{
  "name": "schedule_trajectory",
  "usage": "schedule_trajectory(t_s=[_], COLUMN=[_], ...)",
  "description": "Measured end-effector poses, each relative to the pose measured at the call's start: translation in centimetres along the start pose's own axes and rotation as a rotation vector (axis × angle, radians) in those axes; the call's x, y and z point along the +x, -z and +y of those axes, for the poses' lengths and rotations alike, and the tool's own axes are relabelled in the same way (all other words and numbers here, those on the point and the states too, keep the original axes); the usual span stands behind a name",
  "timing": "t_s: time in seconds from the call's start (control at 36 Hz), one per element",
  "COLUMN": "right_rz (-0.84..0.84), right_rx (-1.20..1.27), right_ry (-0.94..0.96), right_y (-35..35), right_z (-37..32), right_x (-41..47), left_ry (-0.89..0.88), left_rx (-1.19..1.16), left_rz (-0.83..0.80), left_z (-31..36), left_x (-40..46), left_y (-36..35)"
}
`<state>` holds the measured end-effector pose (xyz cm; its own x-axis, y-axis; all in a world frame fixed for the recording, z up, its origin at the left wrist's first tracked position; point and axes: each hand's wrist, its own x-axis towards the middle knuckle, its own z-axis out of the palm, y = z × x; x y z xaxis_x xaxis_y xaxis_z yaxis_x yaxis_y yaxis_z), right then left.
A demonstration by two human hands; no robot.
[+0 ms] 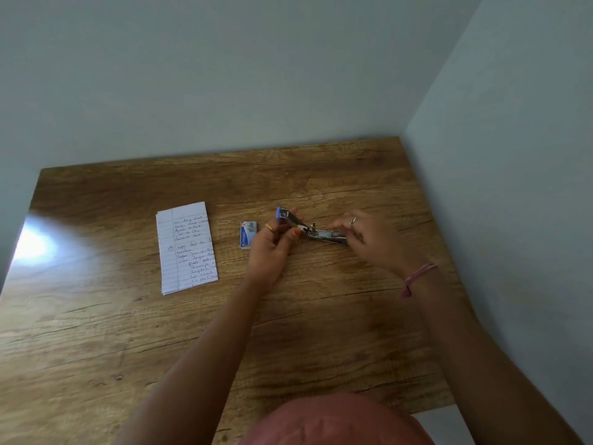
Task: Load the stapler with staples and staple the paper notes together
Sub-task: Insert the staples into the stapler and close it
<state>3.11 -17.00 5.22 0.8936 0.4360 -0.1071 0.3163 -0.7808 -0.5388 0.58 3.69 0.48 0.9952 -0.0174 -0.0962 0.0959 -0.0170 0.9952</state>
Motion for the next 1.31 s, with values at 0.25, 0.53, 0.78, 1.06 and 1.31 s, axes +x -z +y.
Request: schedule_trajectory(t_s=[0.25,0.53,0.78,1.06,1.31], right_rz=[-0.155,-0.107,0.030,0.065,-0.019], right_rx=[-0.129,0.006,0.041,0.110,-0.149], right_ry=[-0.024,-0.077,-0.077,-0.047,0.095], right_y=[0.0,1.7,2.3,2.0,0.2], right_z=[0.2,1.9,1.7,-0.5,-1.7], right_x=[1.2,-0.6,-1.3,0.0,2.2], left_ry=[0.021,0.018,-0.004,-0.013,-0.072], left_rx=[0.004,-0.012,-0.019,0.027,0.048], left_rz=[0.000,0.003,0.011,0.022,0.022], left_z=[-0.4,-0.3,-0.2,-0.8,-1.0], left_x=[0.1,0.1,0.0,0.1,0.2], left_y=[0.0,0.0,0.1,0.4,0.5])
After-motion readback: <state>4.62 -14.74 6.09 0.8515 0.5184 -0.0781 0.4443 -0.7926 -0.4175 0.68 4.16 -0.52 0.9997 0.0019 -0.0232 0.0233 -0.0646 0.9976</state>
